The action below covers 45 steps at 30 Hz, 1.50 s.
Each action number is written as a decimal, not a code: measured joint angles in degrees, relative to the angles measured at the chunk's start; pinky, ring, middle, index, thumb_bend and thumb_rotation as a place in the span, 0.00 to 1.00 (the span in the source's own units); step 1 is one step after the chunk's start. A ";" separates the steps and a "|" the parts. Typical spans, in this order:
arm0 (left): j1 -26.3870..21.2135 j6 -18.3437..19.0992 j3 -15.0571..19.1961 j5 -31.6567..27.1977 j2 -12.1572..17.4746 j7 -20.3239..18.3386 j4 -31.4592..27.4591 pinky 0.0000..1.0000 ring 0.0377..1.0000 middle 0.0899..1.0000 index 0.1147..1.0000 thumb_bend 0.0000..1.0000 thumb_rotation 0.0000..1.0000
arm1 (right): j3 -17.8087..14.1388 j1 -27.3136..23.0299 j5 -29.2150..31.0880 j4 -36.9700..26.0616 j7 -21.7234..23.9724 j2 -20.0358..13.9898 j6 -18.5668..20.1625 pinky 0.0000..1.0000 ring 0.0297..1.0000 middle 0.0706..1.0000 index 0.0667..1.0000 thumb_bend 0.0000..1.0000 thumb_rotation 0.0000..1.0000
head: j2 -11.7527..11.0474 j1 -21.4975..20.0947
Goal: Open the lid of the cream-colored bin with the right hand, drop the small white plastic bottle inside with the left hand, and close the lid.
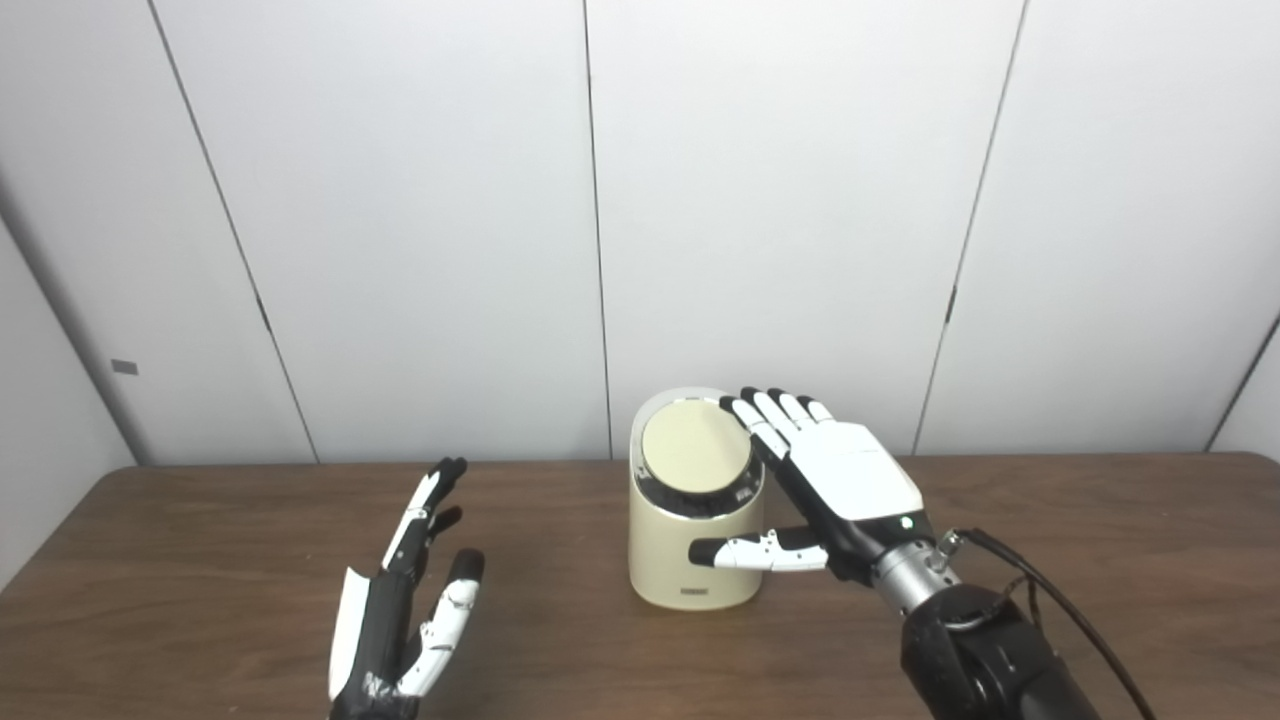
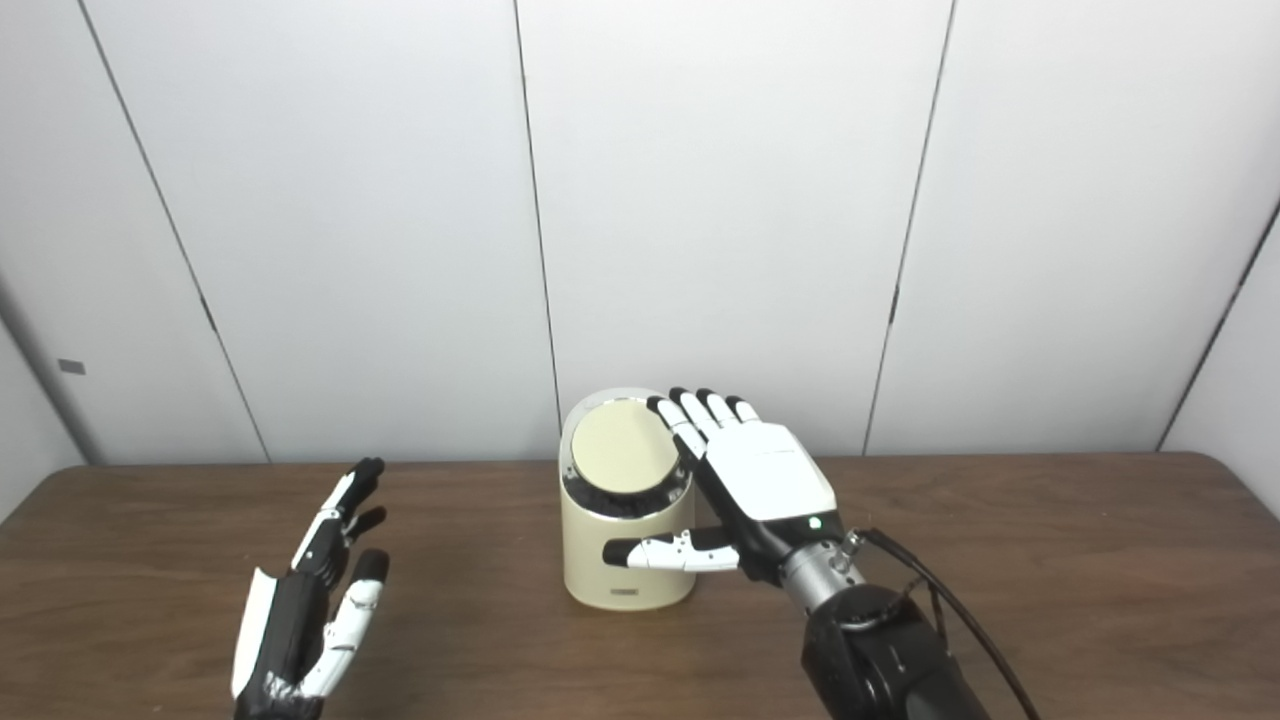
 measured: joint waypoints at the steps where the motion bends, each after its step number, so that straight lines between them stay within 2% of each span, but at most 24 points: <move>1: -0.01 0.00 0.00 0.00 0.00 -0.02 0.00 0.88 0.95 0.96 0.92 0.49 0.81 | -0.15 0.00 0.35 0.23 -0.26 0.01 -0.02 1.00 1.00 1.00 1.00 0.84 0.95 | 0.00 0.00; 9: -0.08 0.00 0.03 0.17 0.03 -0.03 0.02 0.86 0.94 0.96 0.92 0.47 0.79 | -0.31 0.04 1.57 0.40 -1.48 0.11 -0.02 1.00 1.00 1.00 1.00 0.83 0.92 | -0.18 -0.26; 14: -0.34 0.00 -0.01 0.19 0.01 -0.10 0.03 0.87 0.95 0.96 0.92 0.48 0.79 | -0.61 0.37 2.71 0.44 -4.65 0.16 -0.30 1.00 1.00 1.00 1.00 0.82 0.88 | -0.18 -0.27; 17: -1.02 0.00 -0.02 0.23 0.01 -0.15 0.36 0.88 0.95 0.96 0.92 0.49 0.79 | -2.11 1.02 4.58 0.57 -7.29 0.20 -1.37 1.00 1.00 1.00 1.00 0.79 0.89 | -0.53 -0.62; 20: -1.77 -0.06 0.00 0.82 0.06 -0.03 1.01 0.92 0.97 0.96 0.93 0.50 0.80 | -4.63 1.94 7.97 2.05 -11.26 0.21 -3.53 1.00 1.00 1.00 1.00 0.67 0.86 | -0.62 -0.62; 22: -1.86 -0.24 0.00 1.18 0.19 0.09 1.40 0.94 0.97 0.96 0.93 0.49 0.82 | -6.86 2.43 10.98 4.58 -14.72 0.20 -5.89 0.99 1.00 1.00 1.00 0.49 0.78 | -0.70 -0.79; 23: -1.87 -0.33 0.01 1.60 0.31 0.17 1.72 0.94 0.97 0.96 0.93 0.49 0.83 | -8.11 2.57 12.82 6.19 -16.78 0.15 -7.54 0.96 0.98 0.99 1.00 0.40 0.78 | -0.62 -0.79; 24: -1.89 -0.40 0.01 2.16 0.44 0.34 2.03 0.94 0.96 0.96 0.93 0.47 0.83 | -9.57 2.67 14.99 8.05 -18.97 0.08 -9.82 0.88 0.94 0.99 0.96 0.29 0.89 | -0.88 -0.70; 25: -1.97 -0.61 -0.05 2.75 0.64 0.66 2.52 0.94 0.96 0.96 0.93 0.46 0.83 | -10.84 2.73 16.97 9.85 -20.85 -0.15 -11.99 0.85 0.93 0.99 0.95 0.25 0.93 | -0.97 -0.70; 26: -2.05 -0.76 -0.08 3.01 0.84 1.11 2.90 0.93 0.96 0.96 0.93 0.45 0.83 | -11.95 2.84 18.34 11.02 -22.26 -0.68 -13.37 0.82 0.92 0.97 0.92 0.22 0.96 | -0.97 -0.62; 27: -2.14 -1.02 -0.07 3.24 1.08 1.57 3.40 0.93 0.96 0.96 0.94 0.44 0.83 | -12.54 3.04 19.44 11.82 -23.66 -1.28 -15.05 0.76 0.91 0.95 0.88 0.19 0.89 | -0.97 -0.62; 28: -2.27 -1.17 -0.05 3.58 1.35 1.97 3.84 0.94 0.97 0.97 0.94 0.44 0.83 | -13.25 3.28 20.35 12.73 -25.14 -2.02 -17.10 0.74 0.90 0.94 0.86 0.19 0.84 | -1.05 -0.62; 30: -2.41 -1.20 -0.04 4.86 1.79 2.52 3.99 0.95 0.97 0.97 0.94 0.43 0.83 | -14.97 3.96 22.81 14.14 -27.27 -2.72 -20.41 0.75 0.88 0.90 0.83 0.21 0.78 | -1.06 -0.62; 34: -2.95 -1.41 0.00 5.38 1.79 3.74 4.00 0.94 0.96 0.96 0.93 0.37 0.85 | -17.15 7.13 29.32 16.58 -28.86 -2.73 -23.67 0.81 0.88 0.89 0.84 0.20 0.74 | -1.06 -0.44; 38: -3.05 -1.44 0.05 5.12 1.81 3.95 4.05 0.93 0.96 0.95 0.92 0.25 0.98 | -18.21 10.51 35.27 18.33 -28.87 -1.35 -27.18 0.83 0.89 0.88 0.83 0.21 0.79 | -1.14 -0.35; 42: -3.04 -1.49 0.34 4.95 1.84 4.41 4.05 0.89 0.94 0.94 0.90 0.19 1.00 | -18.44 12.46 42.63 20.74 -27.87 -0.81 -31.67 0.85 0.90 0.90 0.85 0.27 0.85 | -1.06 -0.44; 45: -2.85 -1.51 1.03 4.50 1.84 4.61 4.05 0.88 0.94 0.94 0.91 0.20 1.00 | -18.46 13.24 48.48 21.06 -25.91 -0.77 -32.24 0.84 0.90 0.90 0.85 0.31 0.83 | -1.14 -0.62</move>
